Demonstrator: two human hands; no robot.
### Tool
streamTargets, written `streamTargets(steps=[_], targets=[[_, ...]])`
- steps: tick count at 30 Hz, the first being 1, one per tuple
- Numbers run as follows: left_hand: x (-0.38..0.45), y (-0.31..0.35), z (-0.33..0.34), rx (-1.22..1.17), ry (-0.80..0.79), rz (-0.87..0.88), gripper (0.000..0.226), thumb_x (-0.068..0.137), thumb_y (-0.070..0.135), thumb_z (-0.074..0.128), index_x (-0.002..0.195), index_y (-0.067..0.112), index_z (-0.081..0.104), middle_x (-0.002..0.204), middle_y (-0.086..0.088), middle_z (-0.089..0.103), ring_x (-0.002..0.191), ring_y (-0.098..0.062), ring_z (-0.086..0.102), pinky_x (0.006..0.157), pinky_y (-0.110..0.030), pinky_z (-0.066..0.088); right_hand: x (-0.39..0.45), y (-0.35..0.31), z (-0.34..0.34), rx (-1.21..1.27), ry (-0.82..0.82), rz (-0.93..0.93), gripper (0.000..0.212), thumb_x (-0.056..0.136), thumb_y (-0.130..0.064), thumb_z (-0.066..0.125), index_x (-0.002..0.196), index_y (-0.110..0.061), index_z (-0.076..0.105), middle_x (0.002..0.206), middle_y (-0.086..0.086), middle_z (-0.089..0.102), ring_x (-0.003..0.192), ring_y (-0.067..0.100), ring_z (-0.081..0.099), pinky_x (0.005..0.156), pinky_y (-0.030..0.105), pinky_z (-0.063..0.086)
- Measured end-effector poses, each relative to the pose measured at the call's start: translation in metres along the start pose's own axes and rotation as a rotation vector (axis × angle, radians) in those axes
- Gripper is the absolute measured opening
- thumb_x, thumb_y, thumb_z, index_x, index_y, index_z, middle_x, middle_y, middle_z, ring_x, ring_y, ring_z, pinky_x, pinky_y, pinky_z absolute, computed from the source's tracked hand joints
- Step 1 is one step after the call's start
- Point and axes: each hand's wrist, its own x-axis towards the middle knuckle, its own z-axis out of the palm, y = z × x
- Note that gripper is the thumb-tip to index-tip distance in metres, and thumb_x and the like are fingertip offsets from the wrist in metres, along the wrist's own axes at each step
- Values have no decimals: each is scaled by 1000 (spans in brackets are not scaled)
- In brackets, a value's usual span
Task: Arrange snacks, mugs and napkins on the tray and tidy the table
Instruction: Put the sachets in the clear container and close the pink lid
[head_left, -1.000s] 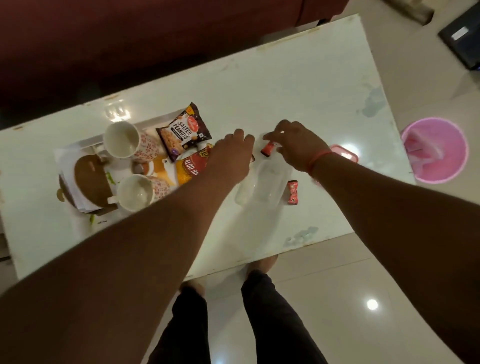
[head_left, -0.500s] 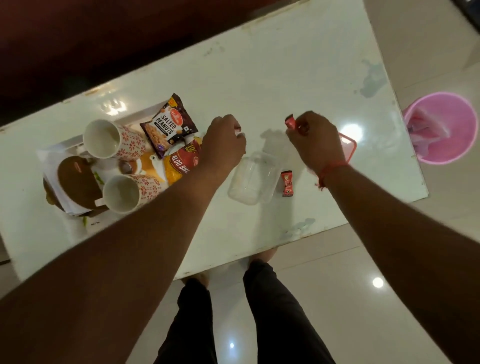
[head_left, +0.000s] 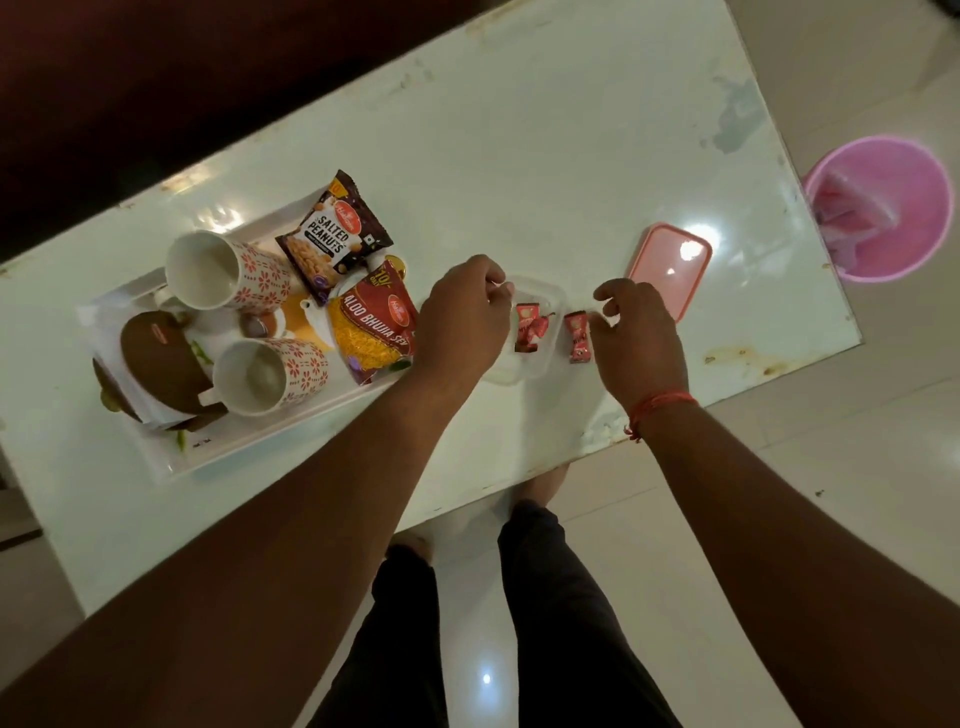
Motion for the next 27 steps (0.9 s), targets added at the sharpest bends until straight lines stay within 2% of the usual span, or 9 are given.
streamTargets(steps=[2, 4, 7, 9, 12, 16, 19, 24, 27], targets=[[-5, -2, 0, -20, 7, -28, 9, 95, 20, 58, 101, 16, 63, 101, 1, 68, 91, -16, 64, 77, -34, 55, -4, 5, 5, -133, -92, -25, 38, 94, -22, 59, 131, -19, 52, 126, 8, 54, 95, 29, 64, 78, 36, 53], [-12, -5, 1, -35, 6, -50, 8, 94, 16, 57, 100, 17, 63, 102, 1, 68, 90, -15, 63, 75, -32, 54, -7, 9, 12, -246, -167, -67, 43, 92, -23, 58, 134, -20, 48, 126, 10, 51, 90, 33, 64, 76, 40, 55], [-21, -7, 2, -63, 10, -63, 9, 93, 16, 57, 100, 16, 63, 102, 0, 67, 90, -15, 63, 73, -31, 54, -9, 9, 22, -327, -159, -113, 39, 92, -22, 57, 130, -16, 50, 117, 11, 52, 85, 33, 63, 70, 40, 56], [-26, -8, 3, -82, 11, -71, 10, 94, 15, 57, 101, 16, 62, 103, 1, 67, 90, -13, 62, 70, -23, 51, -10, 9, 26, -335, -140, -122, 34, 92, -19, 54, 124, -12, 50, 112, 13, 54, 85, 34, 61, 67, 38, 53], [-32, -9, 2, -116, 15, -90, 10, 94, 13, 56, 102, 14, 62, 103, 1, 67, 88, -9, 59, 64, -10, 40, -11, 7, 26, -256, -110, -46, 27, 89, -15, 52, 115, -10, 51, 106, 13, 55, 82, 33, 59, 66, 38, 51], [-38, -11, 0, -169, 31, -111, 9, 94, 13, 56, 102, 15, 60, 104, 0, 66, 91, -12, 60, 68, -16, 44, -15, 0, 14, 95, 61, 146, 24, 83, -15, 55, 108, -13, 54, 102, 7, 59, 84, 24, 58, 70, 29, 45], [-41, -11, -1, -169, 39, -131, 12, 94, 12, 56, 105, 14, 61, 105, -1, 66, 90, -11, 59, 65, -11, 41, -24, -16, 5, 263, 64, 71, 31, 83, -16, 63, 112, -16, 53, 99, 4, 63, 83, 15, 60, 68, 18, 44], [-44, -15, -3, -162, 27, -164, 15, 95, 13, 56, 110, 14, 60, 109, -3, 67, 92, -12, 59, 65, -14, 43, -27, -33, 5, 245, -156, -65, 48, 85, -29, 70, 127, -24, 48, 101, -5, 59, 79, 10, 61, 70, 23, 49], [-45, -19, -5, -155, 25, -155, 14, 95, 14, 55, 109, 14, 59, 106, -2, 66, 89, -12, 58, 61, -12, 39, -14, -13, -1, 258, 3, -16, 39, 89, -26, 68, 124, -17, 53, 107, 2, 58, 76, 9, 60, 75, 27, 51]])
